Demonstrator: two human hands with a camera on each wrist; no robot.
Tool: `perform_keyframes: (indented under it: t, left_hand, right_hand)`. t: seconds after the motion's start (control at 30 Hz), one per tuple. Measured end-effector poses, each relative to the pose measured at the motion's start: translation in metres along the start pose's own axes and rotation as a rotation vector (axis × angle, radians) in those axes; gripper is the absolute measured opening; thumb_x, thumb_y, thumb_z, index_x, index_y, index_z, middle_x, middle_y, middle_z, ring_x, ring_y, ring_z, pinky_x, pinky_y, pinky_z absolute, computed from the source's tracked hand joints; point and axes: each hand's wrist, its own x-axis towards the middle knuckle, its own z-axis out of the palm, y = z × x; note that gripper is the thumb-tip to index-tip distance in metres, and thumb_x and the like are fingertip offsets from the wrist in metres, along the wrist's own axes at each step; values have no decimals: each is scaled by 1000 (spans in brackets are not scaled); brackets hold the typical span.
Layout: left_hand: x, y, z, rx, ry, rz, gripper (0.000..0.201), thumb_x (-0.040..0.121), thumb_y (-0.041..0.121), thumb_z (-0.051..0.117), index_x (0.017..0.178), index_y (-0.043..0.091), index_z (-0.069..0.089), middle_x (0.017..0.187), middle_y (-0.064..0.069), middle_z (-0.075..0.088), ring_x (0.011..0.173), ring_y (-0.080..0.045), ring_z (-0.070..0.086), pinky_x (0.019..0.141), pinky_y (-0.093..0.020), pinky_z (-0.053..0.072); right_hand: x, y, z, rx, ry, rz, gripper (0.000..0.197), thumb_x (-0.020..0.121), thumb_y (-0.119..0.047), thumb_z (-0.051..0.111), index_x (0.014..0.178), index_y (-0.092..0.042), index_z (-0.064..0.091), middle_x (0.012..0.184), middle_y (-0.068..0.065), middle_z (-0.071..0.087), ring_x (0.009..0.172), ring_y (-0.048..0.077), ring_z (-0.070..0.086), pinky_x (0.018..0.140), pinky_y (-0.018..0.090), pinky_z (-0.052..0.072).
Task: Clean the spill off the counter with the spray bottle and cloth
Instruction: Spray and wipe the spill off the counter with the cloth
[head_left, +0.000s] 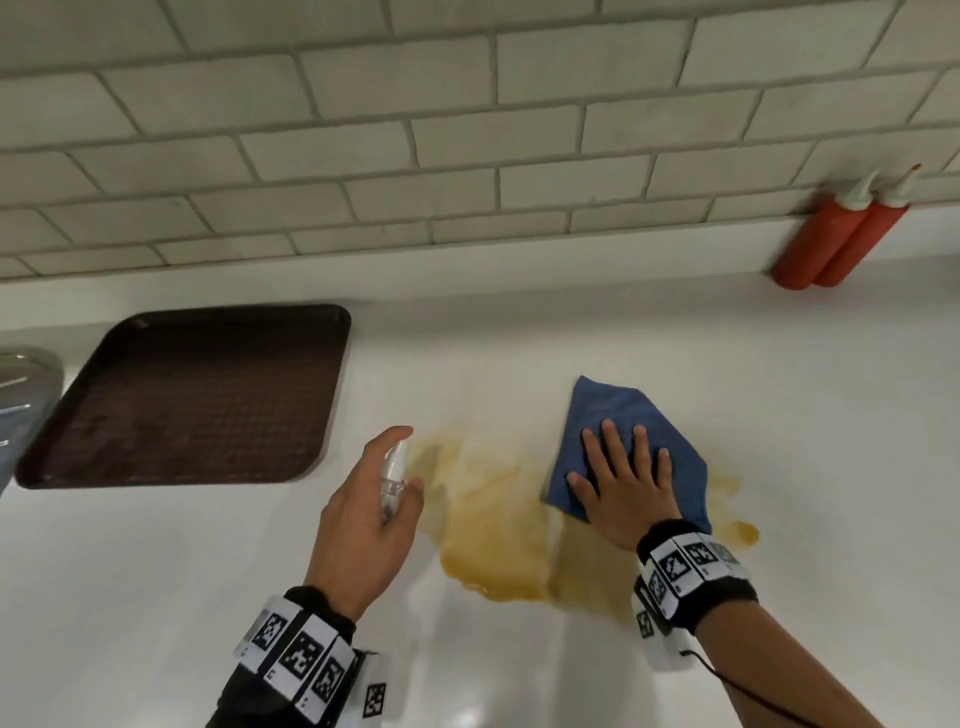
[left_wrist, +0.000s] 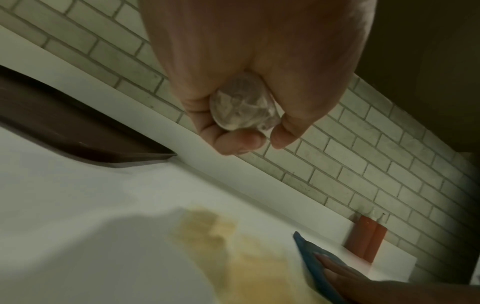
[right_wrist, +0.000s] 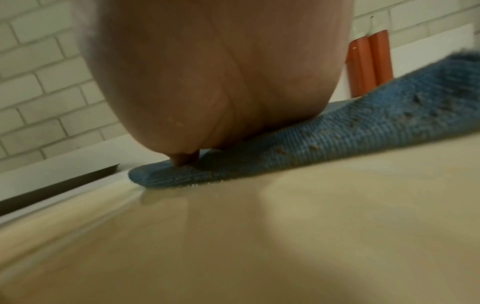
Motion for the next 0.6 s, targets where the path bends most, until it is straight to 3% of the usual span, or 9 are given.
perform_keyframes:
  t: [0.1, 0.17, 0.2, 0.27, 0.33, 0.4, 0.5, 0.53, 0.6]
  left_hand:
    - [-1, -4, -7, -14, 20, 3, 45, 95, 28, 57, 133, 47, 41, 87, 12, 60, 65, -7, 58, 61, -23, 41]
    - [-1, -10, -14, -27, 33, 1, 45, 95, 28, 57, 134, 46, 42, 94, 12, 61, 66, -7, 58, 61, -21, 41]
    - [0, -13, -19, -35, 39, -2, 46, 96, 29, 57, 135, 45, 41, 95, 11, 60, 66, -6, 58, 62, -19, 41]
    - [0, -22, -29, -44, 45, -15, 47, 96, 30, 57, 137, 45, 40, 96, 10, 57, 70, -4, 58, 63, -15, 40]
    - [-1, -31, -38, -47, 46, -26, 49, 96, 30, 56, 139, 46, 38, 97, 9, 57, 72, -4, 58, 65, -14, 39]
    - [-1, -40, -45, -44, 33, -31, 50, 97, 31, 56, 140, 47, 36, 104, 7, 62, 75, -6, 59, 68, -17, 41]
    - [0, -53, -52, -37, 11, -31, 52, 96, 32, 56, 141, 49, 34, 120, 7, 65, 88, -10, 63, 77, -22, 45]
    - [0, -55, -54, -41, 1, -27, 53, 96, 31, 56, 141, 48, 34, 127, 9, 63, 97, -10, 64, 83, -24, 46]
    - [2, -60, -57, -52, -18, -16, 54, 96, 30, 57, 143, 47, 35, 134, 18, 59, 108, -7, 62, 91, -24, 46]
  right_hand:
    - [13, -34, -7, -14, -28, 32, 70, 92, -62, 0, 150, -26, -18, 158, 3, -24, 141, 39, -24, 113, 61, -7]
    - [3, -60, -3, -9, -37, -36, 71, 90, -60, -7, 151, -24, -12, 159, 5, -19, 143, 41, -17, 113, 62, -5]
    - [-7, -73, 1, -40, -31, -81, 75, 89, -60, -10, 153, -22, -1, 160, 7, -8, 144, 43, -6, 113, 64, 1]
    - [-26, -91, 21, -63, 12, -150, 74, 94, -59, 0, 150, -16, 24, 156, 12, 27, 140, 46, 21, 108, 65, 16]
    - [-36, -99, 30, -43, -3, -173, 69, 96, -58, 7, 146, -16, 31, 150, 14, 39, 136, 45, 28, 103, 64, 19]
    - [-31, -104, 19, -44, -28, -163, 78, 92, -63, -3, 150, -18, 24, 156, 12, 28, 140, 44, 23, 106, 64, 19]
    - [6, -113, 3, -54, -45, -129, 101, 65, -73, -33, 151, -28, -10, 159, 2, -18, 145, 38, -13, 114, 60, 0]
    - [18, -120, -1, -46, -45, -107, 97, 66, -75, -29, 150, -29, -14, 159, 1, -22, 144, 37, -18, 114, 60, -3]
    - [33, -143, -7, -55, -67, -94, 76, 86, -68, -6, 151, -29, -15, 159, 1, -21, 143, 37, -20, 114, 60, -5]
